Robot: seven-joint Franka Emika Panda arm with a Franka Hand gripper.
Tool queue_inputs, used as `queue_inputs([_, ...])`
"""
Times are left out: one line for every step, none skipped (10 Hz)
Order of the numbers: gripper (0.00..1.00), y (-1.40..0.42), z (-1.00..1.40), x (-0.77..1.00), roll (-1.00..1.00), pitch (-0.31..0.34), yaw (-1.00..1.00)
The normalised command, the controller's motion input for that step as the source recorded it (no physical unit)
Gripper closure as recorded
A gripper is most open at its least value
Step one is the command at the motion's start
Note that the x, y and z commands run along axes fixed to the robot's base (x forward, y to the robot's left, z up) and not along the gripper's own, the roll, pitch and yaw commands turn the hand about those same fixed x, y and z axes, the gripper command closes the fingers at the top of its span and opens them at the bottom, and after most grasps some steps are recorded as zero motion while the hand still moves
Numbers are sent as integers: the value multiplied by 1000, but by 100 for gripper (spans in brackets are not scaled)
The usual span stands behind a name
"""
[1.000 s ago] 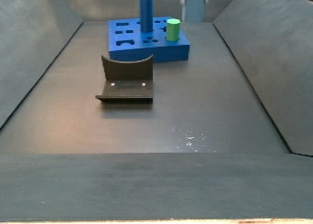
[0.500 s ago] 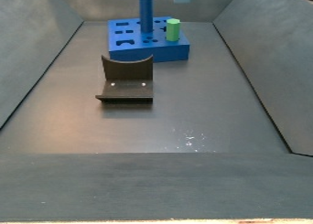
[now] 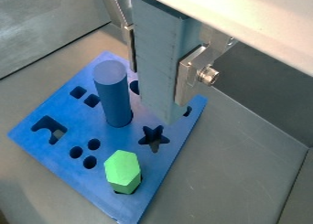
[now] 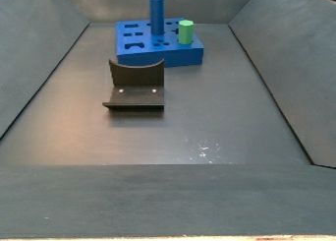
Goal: Pick up the rectangle object. Move to above the board. Insert the rectangle object.
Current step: Insert the rectangle object.
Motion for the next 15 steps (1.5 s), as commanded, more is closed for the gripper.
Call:
queue_inputs([100,0,0,26,0,0,0])
queue_inputs([100,0,220,206,11,6,0])
queue_inputs([100,-11,786,374,180,51,-29])
queue_inputs([100,0,1000,491,163,66,0])
queue_inputs([100,-66,537,380,26,89,0])
queue_inputs([100,-117,29,66,80,9,0])
queue_inputs([100,-69,0,0,37,0,0])
queue_inputs([100,-269,83,691,0,97,-131])
queue_inputs([100,-180,200,931,-51,149,-54])
queue_inputs([100,-106,243,1000,-43,180,0])
queue_inputs([100,-71,183,929,-60,200,0])
queue_inputs([100,-34,46,0,83,0,-94])
queue_inputs([100,0,0,0,-11,0,0])
queue_inputs([100,-11,-49,289,-86,0,229])
queue_inputs([100,-117,-63,643,-80,6,391])
